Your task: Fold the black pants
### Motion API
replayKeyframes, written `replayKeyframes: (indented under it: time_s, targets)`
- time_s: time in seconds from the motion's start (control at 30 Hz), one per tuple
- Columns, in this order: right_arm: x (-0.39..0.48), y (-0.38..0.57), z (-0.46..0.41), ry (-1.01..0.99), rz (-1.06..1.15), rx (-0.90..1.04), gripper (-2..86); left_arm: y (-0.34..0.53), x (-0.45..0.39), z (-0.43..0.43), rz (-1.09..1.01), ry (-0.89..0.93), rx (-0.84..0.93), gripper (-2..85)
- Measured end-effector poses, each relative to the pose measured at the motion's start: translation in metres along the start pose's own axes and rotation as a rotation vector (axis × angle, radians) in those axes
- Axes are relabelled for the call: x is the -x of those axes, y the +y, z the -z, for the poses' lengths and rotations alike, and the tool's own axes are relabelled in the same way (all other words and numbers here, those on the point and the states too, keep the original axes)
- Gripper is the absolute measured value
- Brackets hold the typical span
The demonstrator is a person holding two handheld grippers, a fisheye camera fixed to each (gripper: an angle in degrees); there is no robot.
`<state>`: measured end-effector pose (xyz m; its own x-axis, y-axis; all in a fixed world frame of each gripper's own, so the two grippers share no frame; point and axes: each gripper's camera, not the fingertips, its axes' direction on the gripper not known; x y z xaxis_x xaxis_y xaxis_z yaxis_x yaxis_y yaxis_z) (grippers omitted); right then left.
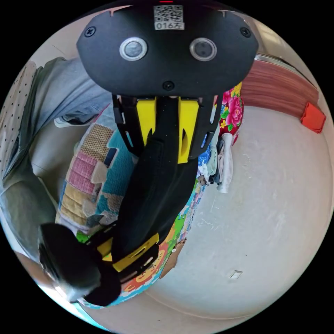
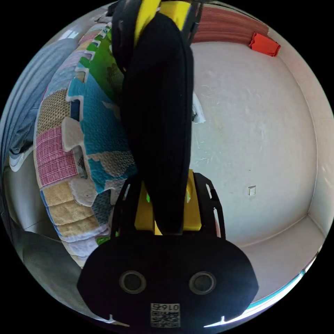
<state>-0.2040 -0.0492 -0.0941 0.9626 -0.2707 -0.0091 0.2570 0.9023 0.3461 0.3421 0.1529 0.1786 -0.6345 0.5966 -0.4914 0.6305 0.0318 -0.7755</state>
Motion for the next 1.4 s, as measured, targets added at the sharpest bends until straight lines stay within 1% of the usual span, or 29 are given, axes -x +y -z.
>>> replayKeyframes:
  time_s: [0.03,0.1,0.17,0.23,0.3,0.5,0.63,0.7,0.93,1.03,1.13,1.23,1.3,1.33,1.4]
  targets:
    - [-0.002,-0.004,0.002,-0.015,0.008,-0.006,10.7,0.001,-0.006,-0.003,-0.019,-0.039,0.003,11.1]
    - [-0.004,-0.012,0.002,-0.050,0.034,0.008,9.4,0.007,-0.022,-0.015,-0.076,-0.194,0.006,14.1]
    - [-0.007,-0.025,0.004,-0.072,0.056,0.009,8.6,0.015,-0.025,-0.025,-0.098,-0.236,-0.011,14.3]
    - [-0.005,-0.035,0.006,-0.045,0.093,0.010,8.4,0.023,-0.021,-0.036,-0.124,-0.206,-0.015,12.6]
    - [-0.003,-0.045,0.009,-0.019,0.123,0.007,8.3,0.030,-0.020,-0.048,-0.189,-0.144,0.015,8.9]
    - [0.003,-0.068,0.031,0.027,0.229,-0.008,8.3,0.053,-0.022,-0.046,-0.314,-0.125,-0.008,7.0]
    - [-0.007,-0.073,0.065,0.012,0.248,-0.068,8.6,0.072,-0.011,-0.035,-0.313,-0.071,-0.030,6.8]
    - [-0.014,-0.078,0.081,-0.002,0.265,-0.086,8.5,0.083,0.000,-0.027,-0.300,-0.013,-0.041,6.7]
    - [-0.053,-0.111,0.124,-0.120,0.363,-0.120,8.1,0.115,0.035,-0.024,-0.302,0.088,-0.066,6.7]
    - [-0.070,-0.134,0.130,-0.115,0.383,-0.127,7.9,0.130,0.056,-0.034,-0.293,0.089,-0.070,6.5]
    - [-0.091,-0.164,0.123,-0.044,0.391,-0.132,7.8,0.142,0.089,-0.057,-0.305,-0.008,-0.065,6.3]
    - [-0.125,-0.207,0.101,0.010,0.364,-0.121,7.7,0.148,0.144,-0.091,-0.264,-0.047,-0.046,6.2]
    - [-0.154,-0.237,0.085,0.019,0.319,-0.108,7.7,0.153,0.202,-0.119,-0.196,-0.084,-0.044,6.3]
    - [-0.176,-0.257,0.075,0.028,0.283,-0.106,7.7,0.154,0.217,-0.126,-0.185,-0.105,-0.047,6.3]
    - [-0.211,-0.291,0.058,0.053,0.227,-0.097,7.7,0.161,0.273,-0.158,-0.182,-0.262,-0.053,6.3]
